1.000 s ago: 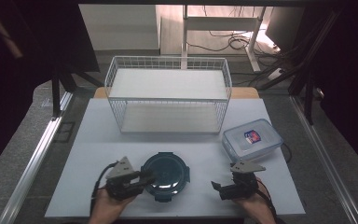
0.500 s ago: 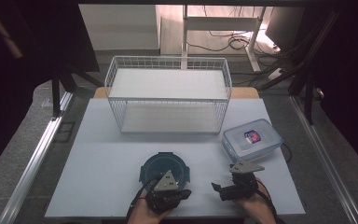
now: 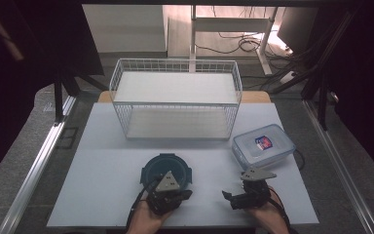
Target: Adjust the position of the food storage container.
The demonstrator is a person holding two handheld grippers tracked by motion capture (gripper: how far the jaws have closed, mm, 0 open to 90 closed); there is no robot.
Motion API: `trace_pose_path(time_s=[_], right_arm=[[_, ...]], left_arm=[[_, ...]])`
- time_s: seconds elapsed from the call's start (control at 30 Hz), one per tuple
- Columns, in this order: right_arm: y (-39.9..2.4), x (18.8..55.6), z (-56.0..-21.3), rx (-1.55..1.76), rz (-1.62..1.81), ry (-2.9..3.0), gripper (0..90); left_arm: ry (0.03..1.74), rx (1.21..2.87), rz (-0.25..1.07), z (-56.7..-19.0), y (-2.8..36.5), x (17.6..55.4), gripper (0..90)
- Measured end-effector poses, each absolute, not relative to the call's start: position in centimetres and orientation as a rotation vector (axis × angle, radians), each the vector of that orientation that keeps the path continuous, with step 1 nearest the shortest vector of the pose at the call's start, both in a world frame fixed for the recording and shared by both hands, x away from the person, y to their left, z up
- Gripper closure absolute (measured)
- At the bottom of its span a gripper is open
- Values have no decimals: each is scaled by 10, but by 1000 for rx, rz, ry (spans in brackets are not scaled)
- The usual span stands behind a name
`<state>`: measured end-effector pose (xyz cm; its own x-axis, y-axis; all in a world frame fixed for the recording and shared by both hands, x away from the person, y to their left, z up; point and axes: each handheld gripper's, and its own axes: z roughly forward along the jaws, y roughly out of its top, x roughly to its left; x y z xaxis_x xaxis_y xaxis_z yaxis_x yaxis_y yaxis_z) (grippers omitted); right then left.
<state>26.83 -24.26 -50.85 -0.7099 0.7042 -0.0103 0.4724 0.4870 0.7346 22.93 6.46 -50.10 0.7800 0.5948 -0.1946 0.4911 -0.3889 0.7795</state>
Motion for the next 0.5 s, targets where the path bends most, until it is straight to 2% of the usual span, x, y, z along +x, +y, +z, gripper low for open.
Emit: trace_pose_path(time_s=[0.13,0.23,0.5], right_arm=[[-242,268,-509,991,1052,2434,20],[-241,269,-510,988,1047,2443,23],[-238,270,-512,985,1035,2455,27]], left_arm=[[912,2028,217,-502,85,244,900],[955,2007,199,-505,92,254,900],[942,2027,234,-487,71,271,899]])
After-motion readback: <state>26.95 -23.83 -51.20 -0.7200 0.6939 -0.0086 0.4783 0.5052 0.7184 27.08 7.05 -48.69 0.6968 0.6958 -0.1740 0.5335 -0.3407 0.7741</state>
